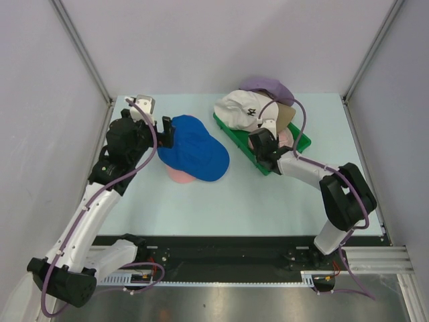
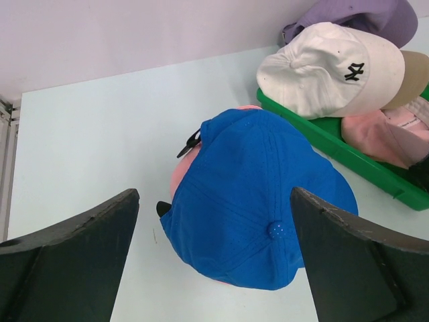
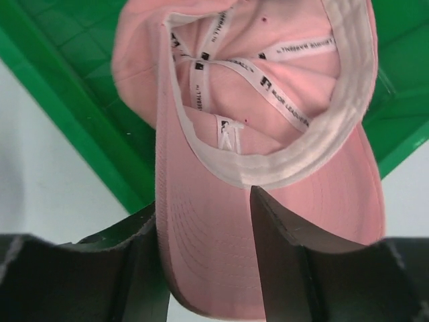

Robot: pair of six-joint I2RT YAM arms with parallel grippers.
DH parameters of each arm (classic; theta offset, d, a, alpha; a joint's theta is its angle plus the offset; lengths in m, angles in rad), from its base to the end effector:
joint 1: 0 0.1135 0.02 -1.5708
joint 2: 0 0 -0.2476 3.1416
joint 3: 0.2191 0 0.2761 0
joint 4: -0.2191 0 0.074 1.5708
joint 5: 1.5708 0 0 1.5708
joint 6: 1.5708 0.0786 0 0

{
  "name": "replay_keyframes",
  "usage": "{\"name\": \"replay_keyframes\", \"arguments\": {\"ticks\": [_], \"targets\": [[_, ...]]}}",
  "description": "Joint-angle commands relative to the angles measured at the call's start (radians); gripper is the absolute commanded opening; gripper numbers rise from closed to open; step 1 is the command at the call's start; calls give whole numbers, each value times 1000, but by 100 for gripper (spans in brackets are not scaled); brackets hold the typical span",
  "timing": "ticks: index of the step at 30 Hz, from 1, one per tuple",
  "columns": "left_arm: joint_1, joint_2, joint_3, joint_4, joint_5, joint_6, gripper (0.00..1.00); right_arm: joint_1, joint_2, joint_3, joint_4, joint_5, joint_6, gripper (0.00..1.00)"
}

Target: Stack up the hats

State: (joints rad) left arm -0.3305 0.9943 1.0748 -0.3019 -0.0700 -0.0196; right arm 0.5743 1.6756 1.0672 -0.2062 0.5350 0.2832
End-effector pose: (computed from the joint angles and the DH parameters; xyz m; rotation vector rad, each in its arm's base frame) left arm 0.2832 -0.0914 0.3691 0.2282 1.7810 -0.1882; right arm 0.3564 0.1828 0.1519 -0.0836 2.2522 -0.1885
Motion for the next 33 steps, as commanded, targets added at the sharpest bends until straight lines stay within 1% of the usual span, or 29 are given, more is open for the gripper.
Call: {"name": "replay_keyframes", "arguments": {"ticks": [1, 2, 3, 4, 5, 6, 7, 9, 11, 12, 14, 15, 17, 18, 20, 21, 23, 25, 26, 28, 29, 31, 32, 33], "targets": [[-2, -22, -3, 35, -11, -17, 100, -36, -50, -29, -7, 59, -3, 47], [-2, -23, -4, 35, -11, -17, 100, -47, -57, -35, -1, 53, -4, 42], [-2, -23, -4, 35, -10, -17, 100, -56, -65, -41, 11, 22, -18, 40], [-2, -23, -4, 34, -11, -17, 100, -65, -68, -52, 17, 2, -21, 35], [-2, -23, -4, 35, -13, -19, 100, -86, -67, -52, 21, -25, -22, 12], [-2, -23, -4, 34, -16, -17, 100, -96, -73, -52, 13, -80, -27, 3], [-2, -25, -6, 35, -17, -17, 100, -102, -82, -41, 4, -108, -44, 0], [-2, -26, -6, 35, -22, -16, 100, -105, -117, -20, -45, -153, -73, 0], [-2, -29, -6, 32, -25, -16, 100, -109, -198, 40, -125, -184, -87, 0], [-2, -32, -6, 35, -28, -16, 100, -120, -235, 59, -148, -238, -91, 0], [-2, -42, -7, 34, -31, -16, 100, -134, -328, 133, -229, -302, -78, 0], [-2, -43, -10, 35, -34, -14, 100, -149, -356, 154, -252, -382, -69, 0], [-2, -51, -10, 33, -39, -13, 100, -160, -427, 195, -301, -461, -44, 0], [-2, -54, -10, 35, -40, -13, 100, -165, -444, 200, -311, -499, -35, 0], [-2, -55, -9, 33, -37, -14, 100, -183, -479, 195, -331, -527, -12, 0], [-2, -54, -9, 35, -31, -16, 100, -192, -488, 174, -331, -594, -4, 0], [-2, -54, -9, 37, -25, -19, 100, -231, -497, 139, -309, -644, 13, 0], [-2, -51, -9, 35, -21, -20, 100, -267, -499, 91, -294, -730, 51, 0], [-2, -51, -10, 35, -19, -22, 100, -298, -507, 77, -268, -803, 60, 0], [-2, -51, -12, 37, -25, -22, 100, -315, -527, 31, -217, -880, 102, 0], [-2, -51, -12, 37, -28, -22, 100, -317, -537, 24, -172, -909, 115, 0], [-2, -52, -15, 40, -40, -22, 100, -306, -553, 54, -186, -882, 125, 0], [-2, -52, -13, 38, -47, -22, 100, -316, -554, 62, -197, -945, 128, 0], [-2, -51, -15, 37, -54, -22, 100, -321, -580, 63, -176, -1001, 178, 0]]}}
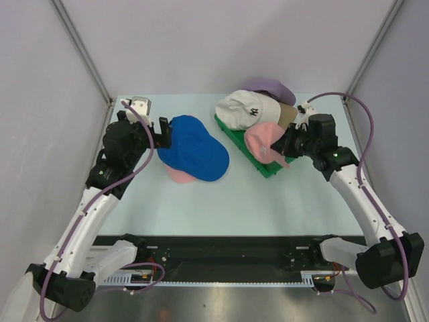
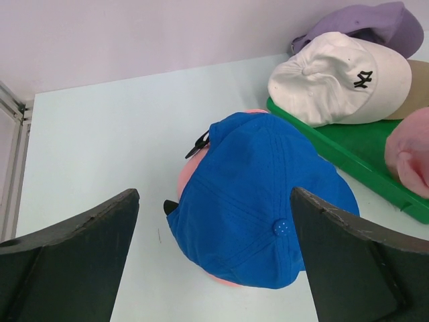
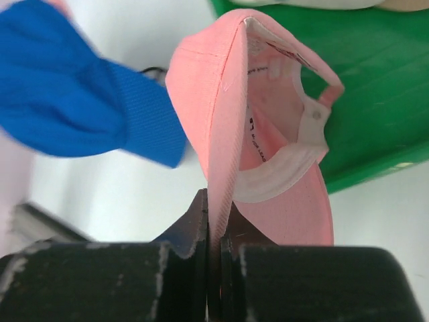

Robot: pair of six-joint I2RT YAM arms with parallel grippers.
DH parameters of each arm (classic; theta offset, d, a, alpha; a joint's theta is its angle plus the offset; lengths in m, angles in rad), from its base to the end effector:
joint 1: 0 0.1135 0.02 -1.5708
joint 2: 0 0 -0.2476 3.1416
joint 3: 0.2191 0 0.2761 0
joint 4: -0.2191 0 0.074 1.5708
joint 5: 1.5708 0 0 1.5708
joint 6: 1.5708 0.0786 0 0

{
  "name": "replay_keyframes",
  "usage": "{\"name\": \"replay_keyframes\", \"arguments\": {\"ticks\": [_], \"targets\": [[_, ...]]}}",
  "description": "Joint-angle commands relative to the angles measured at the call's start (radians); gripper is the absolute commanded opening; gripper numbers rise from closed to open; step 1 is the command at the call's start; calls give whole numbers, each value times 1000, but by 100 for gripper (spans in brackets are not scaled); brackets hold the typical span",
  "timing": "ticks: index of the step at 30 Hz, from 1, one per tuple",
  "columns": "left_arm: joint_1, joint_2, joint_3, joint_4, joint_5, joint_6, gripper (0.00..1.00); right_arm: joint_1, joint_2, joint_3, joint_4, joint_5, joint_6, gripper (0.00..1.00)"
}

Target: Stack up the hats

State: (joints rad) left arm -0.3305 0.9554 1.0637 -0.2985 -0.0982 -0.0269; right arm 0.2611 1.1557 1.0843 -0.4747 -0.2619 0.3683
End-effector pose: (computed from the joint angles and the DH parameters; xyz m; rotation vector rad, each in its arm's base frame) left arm 0.2749 -0.0862 0.3757 0.1958 1.7524 -0.1734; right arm 0.3052 0.1026 0.3028 -0.0440 2.1645 0.6463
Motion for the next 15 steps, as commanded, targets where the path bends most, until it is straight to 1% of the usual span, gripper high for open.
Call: {"name": "replay_keyframes", "arguments": {"ticks": [1, 2, 3, 4, 5, 6, 8, 9, 10, 11, 12, 13, 15], "targets": [[-2, -9, -2, 33, -41, -15, 100, -8, -77, 25, 187, -253, 128, 0], [-2, -9, -4, 32, -52, -18, 100, -3, -99, 8, 261, -370, 165, 0], [-1, -12, -2, 30, -64, -19, 100, 0, -128, -1, 316, -404, 214, 0], [-1, -15, -2, 30, -81, -22, 100, 9, -134, 2, 356, -416, 262, 0], [2, -18, -4, 27, -140, -33, 100, 21, -139, 21, 358, -425, 270, 0], [5, -21, -4, 25, -170, -39, 100, 58, -136, 37, 355, -422, 273, 0], [22, -36, -4, 25, -253, -53, 100, 110, -128, 32, 428, -442, 323, 0], [30, -43, -7, 27, -274, -59, 100, 169, -123, 29, 464, -448, 342, 0], [39, -49, -10, 32, -293, -62, 100, 196, -114, 31, 546, -445, 359, 0], [62, -62, -11, 38, -314, -67, 100, 217, -105, 41, 577, -451, 386, 0], [76, -70, -14, 41, -368, -68, 100, 240, -97, 43, 611, -461, 411, 0], [91, -79, -16, 44, -391, -68, 100, 271, -88, 45, 698, -468, 434, 0], [149, -107, -33, 61, -451, -64, 100, 308, -56, 52, 796, -488, 509, 0]]}}
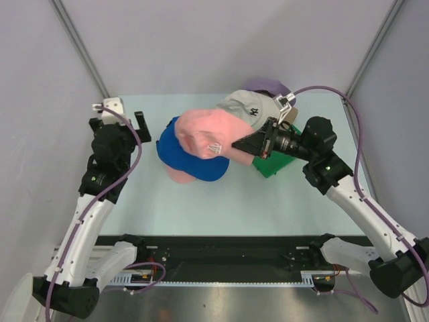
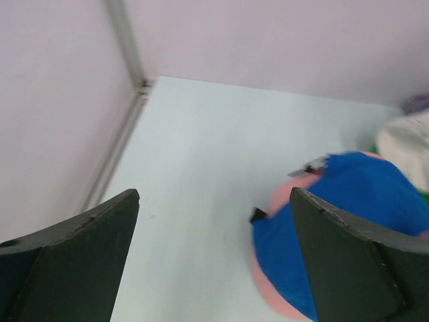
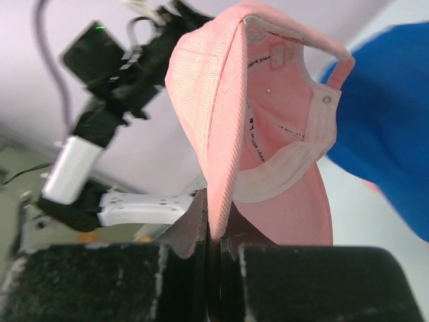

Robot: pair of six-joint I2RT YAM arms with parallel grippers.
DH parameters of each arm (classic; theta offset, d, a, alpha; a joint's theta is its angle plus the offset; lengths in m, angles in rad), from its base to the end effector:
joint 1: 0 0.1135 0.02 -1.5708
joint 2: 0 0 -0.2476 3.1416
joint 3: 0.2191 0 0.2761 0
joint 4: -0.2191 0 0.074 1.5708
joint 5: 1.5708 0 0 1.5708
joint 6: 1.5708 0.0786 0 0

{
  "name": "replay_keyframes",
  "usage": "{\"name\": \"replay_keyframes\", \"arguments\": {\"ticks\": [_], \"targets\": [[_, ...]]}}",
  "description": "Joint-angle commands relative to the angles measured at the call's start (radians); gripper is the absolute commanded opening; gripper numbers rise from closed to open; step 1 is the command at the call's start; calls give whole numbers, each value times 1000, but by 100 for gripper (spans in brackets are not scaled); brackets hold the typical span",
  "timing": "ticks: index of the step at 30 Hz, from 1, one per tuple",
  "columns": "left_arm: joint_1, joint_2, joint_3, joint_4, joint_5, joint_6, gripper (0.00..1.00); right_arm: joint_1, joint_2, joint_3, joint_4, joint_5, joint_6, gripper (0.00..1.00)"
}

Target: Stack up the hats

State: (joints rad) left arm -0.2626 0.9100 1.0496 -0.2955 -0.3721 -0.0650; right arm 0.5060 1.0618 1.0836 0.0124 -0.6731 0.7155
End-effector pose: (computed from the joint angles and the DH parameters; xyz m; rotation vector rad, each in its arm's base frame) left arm 0.2701 -0.0430 0.3830 -0.1043 1.7134 0.0784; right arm 0.2412 0.1896 0.4002 -0.4192 1.6938 1.4439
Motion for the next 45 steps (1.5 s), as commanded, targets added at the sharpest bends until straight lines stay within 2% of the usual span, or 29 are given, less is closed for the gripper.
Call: {"name": "replay_keyframes", "arguments": {"ticks": [1, 8, 9, 12, 13, 15, 17, 21, 32, 35, 39, 40, 43, 45], "targets": [[100, -72, -22, 61, -189, -27, 100, 90, 53, 58, 393, -85, 185, 0], [140, -86, -28, 67, -229, -24, 100, 137, 234, 69, 627, -102, 320, 0], [143, -88, -28, 68, -234, -22, 100, 135, 288, 61, 673, -105, 396, 0], [151, -91, -33, 73, -243, -19, 100, 134, 438, 22, 990, -120, 542, 0], [151, -91, -34, 72, -240, -19, 100, 134, 475, 16, 1047, -120, 640, 0], [151, -89, -34, 70, -237, -21, 100, 137, 580, 18, 1200, -125, 714, 0], [152, -89, -36, 71, -237, -21, 100, 134, 633, 18, 1261, -125, 783, 0], [152, -88, -36, 73, -231, -21, 100, 102, 668, -19, 1223, -100, 770, 0], [154, -82, -36, 70, -180, -29, 100, -23, 639, -197, 1107, -26, 711, 0], [154, -76, -37, 81, -124, -27, 100, -27, 670, -208, 1107, -25, 713, 0], [151, -68, -48, 108, 68, -25, 100, -27, 705, -217, 1101, -16, 716, 0], [146, -56, -51, 116, 188, -24, 100, -27, 713, -223, 1100, -16, 719, 0], [137, -11, -33, 113, 385, -42, 100, -24, 734, -244, 1098, -3, 722, 0], [132, 4, -30, 124, 452, -61, 100, -26, 738, -264, 1101, 12, 722, 0]]}}
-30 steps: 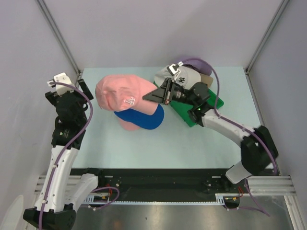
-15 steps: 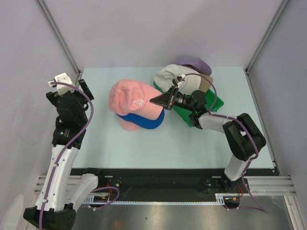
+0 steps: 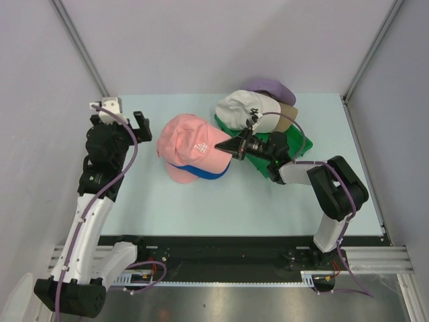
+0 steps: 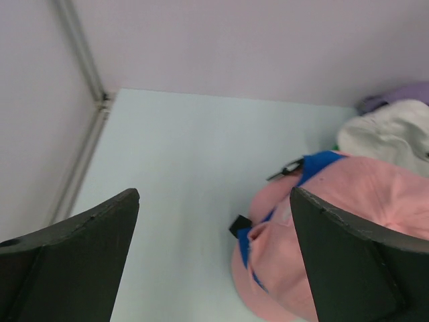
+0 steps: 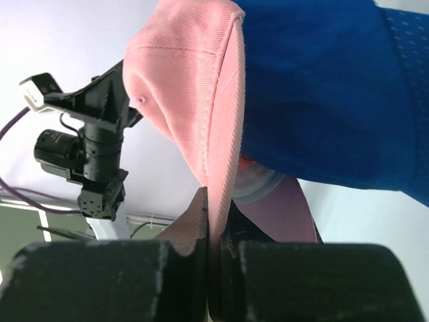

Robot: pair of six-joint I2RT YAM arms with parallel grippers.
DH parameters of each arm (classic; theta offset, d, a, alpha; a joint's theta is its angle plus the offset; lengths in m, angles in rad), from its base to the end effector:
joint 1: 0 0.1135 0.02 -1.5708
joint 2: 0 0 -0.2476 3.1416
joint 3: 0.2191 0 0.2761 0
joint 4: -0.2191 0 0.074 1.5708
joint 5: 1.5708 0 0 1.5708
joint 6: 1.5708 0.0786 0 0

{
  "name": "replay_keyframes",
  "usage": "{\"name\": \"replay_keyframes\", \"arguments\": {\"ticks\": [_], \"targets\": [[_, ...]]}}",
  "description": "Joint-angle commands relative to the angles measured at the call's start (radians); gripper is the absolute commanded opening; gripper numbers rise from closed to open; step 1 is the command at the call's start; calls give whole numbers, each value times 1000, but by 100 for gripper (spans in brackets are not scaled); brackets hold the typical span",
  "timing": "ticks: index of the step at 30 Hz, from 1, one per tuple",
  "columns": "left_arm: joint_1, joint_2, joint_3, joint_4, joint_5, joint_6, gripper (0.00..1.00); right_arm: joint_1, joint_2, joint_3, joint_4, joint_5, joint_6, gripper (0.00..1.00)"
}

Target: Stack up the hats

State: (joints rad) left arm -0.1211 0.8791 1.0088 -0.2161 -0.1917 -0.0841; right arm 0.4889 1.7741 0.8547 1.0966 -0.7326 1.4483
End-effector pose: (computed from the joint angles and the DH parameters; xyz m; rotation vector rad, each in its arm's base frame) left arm 0.2720 -0.0180 0.3855 -0.1149 1.6516 0.0028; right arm 0.3386 0.2397 0.2014 0.0911 1.8244 1.9961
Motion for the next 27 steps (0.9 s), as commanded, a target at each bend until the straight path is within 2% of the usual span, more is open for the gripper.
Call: {"name": "replay_keyframes", "arguments": {"ticks": [1, 5, 12, 16, 19, 23, 27], "targets": [[-17, 43, 11, 46, 285, -45, 100, -9, 27, -45, 17, 76, -12, 0], [-25, 148, 56, -40, 214, -51, 100, -10, 30, -86, 20, 87, -17, 0], [-25, 262, 82, -66, 227, -63, 99, -10, 67, -94, 38, 99, -22, 0], [-8, 297, 94, -94, 210, -65, 93, -10, 88, -86, 65, 95, -3, 0], [1, 301, 93, -97, 201, -60, 84, -12, 93, -79, 72, 93, 3, 0], [11, 302, 83, -74, 297, -59, 76, -12, 102, -75, 80, 91, 6, 0], [11, 339, 102, -89, 362, -48, 76, -15, 111, -72, 86, 96, 1, 0]]}}
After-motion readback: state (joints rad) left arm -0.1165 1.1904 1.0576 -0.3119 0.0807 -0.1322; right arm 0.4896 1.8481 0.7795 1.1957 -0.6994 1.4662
